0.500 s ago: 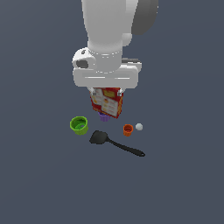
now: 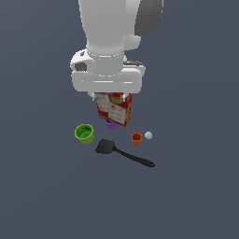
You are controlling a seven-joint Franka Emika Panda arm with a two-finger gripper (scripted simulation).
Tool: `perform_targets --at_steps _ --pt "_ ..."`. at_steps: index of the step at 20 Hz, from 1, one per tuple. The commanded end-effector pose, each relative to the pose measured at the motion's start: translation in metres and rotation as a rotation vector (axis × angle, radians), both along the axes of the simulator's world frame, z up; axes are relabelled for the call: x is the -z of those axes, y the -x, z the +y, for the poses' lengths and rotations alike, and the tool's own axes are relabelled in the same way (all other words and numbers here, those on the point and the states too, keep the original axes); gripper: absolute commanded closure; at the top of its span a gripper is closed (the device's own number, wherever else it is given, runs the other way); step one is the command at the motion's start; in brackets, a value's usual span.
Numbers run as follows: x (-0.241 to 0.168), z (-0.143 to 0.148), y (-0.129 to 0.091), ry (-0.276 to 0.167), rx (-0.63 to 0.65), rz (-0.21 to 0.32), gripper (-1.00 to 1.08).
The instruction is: Pick up a designated object from a clutter of objects.
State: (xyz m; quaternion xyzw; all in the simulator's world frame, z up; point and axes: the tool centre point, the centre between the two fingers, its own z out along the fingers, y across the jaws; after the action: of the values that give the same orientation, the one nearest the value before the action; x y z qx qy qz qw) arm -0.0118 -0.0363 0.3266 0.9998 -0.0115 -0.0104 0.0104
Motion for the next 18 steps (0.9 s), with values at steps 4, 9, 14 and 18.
perform_targets --at_steps 4,9,14,18 --pt "-0.001 -0.004 0.0 0.002 -0.003 0.0 -0.92" --pt "0.0 -0.004 0.0 0.002 -0.005 0.0 -0.92" --pt "0.008 -0.003 -0.004 0.004 -0.045 0.001 -0.92" --pt "0.018 -0.001 -0.01 0.007 -0.101 0.002 -0.92"
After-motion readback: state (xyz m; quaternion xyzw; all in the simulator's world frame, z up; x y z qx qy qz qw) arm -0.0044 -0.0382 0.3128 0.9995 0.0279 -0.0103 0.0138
